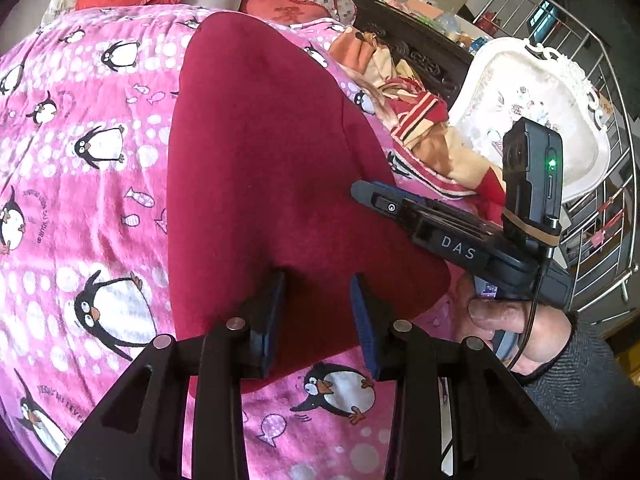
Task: Fold small clothes
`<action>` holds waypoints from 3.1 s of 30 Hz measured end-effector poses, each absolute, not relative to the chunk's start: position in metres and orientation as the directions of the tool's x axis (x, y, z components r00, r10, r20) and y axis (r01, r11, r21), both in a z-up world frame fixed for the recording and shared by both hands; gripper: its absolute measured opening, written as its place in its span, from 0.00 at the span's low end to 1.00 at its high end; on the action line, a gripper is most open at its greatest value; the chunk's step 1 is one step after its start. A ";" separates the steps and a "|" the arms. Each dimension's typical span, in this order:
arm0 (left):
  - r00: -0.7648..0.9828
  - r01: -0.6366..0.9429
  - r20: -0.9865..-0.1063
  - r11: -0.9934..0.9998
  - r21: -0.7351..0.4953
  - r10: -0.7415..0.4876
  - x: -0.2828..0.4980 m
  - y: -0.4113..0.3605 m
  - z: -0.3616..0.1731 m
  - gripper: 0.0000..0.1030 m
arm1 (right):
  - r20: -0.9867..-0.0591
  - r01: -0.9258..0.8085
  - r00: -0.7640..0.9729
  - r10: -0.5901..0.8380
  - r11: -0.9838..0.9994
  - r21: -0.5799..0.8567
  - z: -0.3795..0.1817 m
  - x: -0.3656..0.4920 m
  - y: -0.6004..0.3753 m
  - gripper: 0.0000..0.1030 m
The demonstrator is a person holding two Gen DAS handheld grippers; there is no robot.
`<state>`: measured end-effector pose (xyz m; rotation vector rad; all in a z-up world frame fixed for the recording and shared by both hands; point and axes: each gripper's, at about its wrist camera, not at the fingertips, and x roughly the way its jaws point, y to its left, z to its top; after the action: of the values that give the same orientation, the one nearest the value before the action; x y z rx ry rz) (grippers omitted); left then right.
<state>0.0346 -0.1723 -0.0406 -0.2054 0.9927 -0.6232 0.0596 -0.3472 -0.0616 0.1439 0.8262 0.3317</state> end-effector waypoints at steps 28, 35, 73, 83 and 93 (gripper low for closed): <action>0.468 0.501 -0.521 0.700 -0.509 -0.714 0.021 -0.132 -0.045 0.32 | -0.770 -0.118 0.604 0.208 0.978 0.171 0.015 0.151 -0.296 0.29; 0.442 0.519 -0.447 0.628 -0.579 -0.778 0.019 -0.124 -0.061 0.32 | -0.874 -0.093 0.485 0.019 0.995 -0.030 -0.054 0.194 -0.288 0.30; 0.374 0.492 -0.366 0.517 -0.700 -0.852 0.026 -0.107 -0.072 0.29 | -0.823 -0.172 0.529 0.207 0.976 0.135 -0.033 0.015 -0.281 0.77; 0.367 0.488 -0.366 0.512 -0.707 -0.855 0.025 -0.105 -0.071 0.28 | -0.747 -0.184 0.653 0.124 0.983 0.002 -0.057 -0.002 -0.259 0.94; 0.359 0.484 -0.360 0.501 -0.717 -0.861 0.028 -0.104 -0.073 0.28 | -0.726 -0.182 0.678 0.116 0.983 -0.013 -0.059 -0.003 -0.257 0.94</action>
<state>0.0281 -0.1043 -0.0735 -0.5506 0.7967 -0.9261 -0.0031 -0.2568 -0.0594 -0.0866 0.8086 0.1673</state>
